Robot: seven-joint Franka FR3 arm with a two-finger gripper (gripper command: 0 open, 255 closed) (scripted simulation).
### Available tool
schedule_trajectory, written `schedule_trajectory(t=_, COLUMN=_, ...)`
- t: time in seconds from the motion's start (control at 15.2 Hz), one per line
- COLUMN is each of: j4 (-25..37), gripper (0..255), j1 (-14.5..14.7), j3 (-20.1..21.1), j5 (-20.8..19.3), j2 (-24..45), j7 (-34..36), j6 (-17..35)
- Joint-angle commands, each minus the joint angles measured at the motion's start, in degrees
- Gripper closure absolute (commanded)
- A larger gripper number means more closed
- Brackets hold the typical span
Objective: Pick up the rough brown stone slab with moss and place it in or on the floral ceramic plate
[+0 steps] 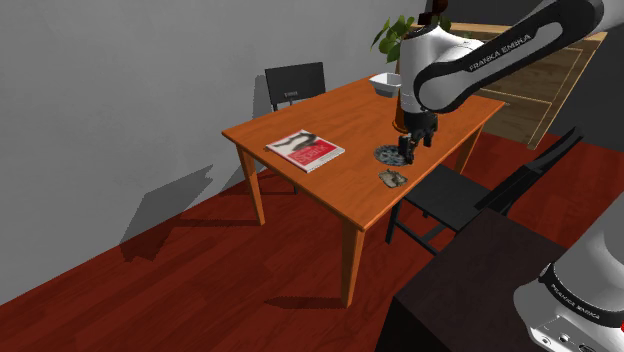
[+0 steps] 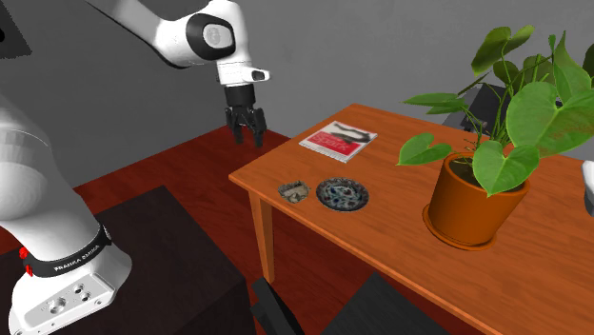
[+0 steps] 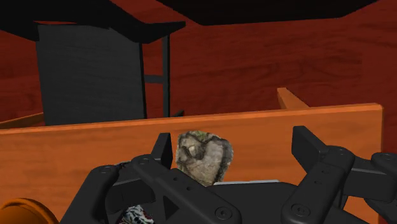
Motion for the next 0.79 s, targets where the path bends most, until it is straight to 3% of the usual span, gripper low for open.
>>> schedule_trajectory(t=0.0, j4=2.05, gripper=0, j1=-0.62, j3=-0.02, j5=-1.89, j2=4.75, j7=1.85, j6=3.02)
schedule_trajectory(t=0.73, j4=17.86, gripper=0, j1=-0.96, j3=-2.44, j5=-12.03, j2=29.55, j7=12.46, j6=12.86)
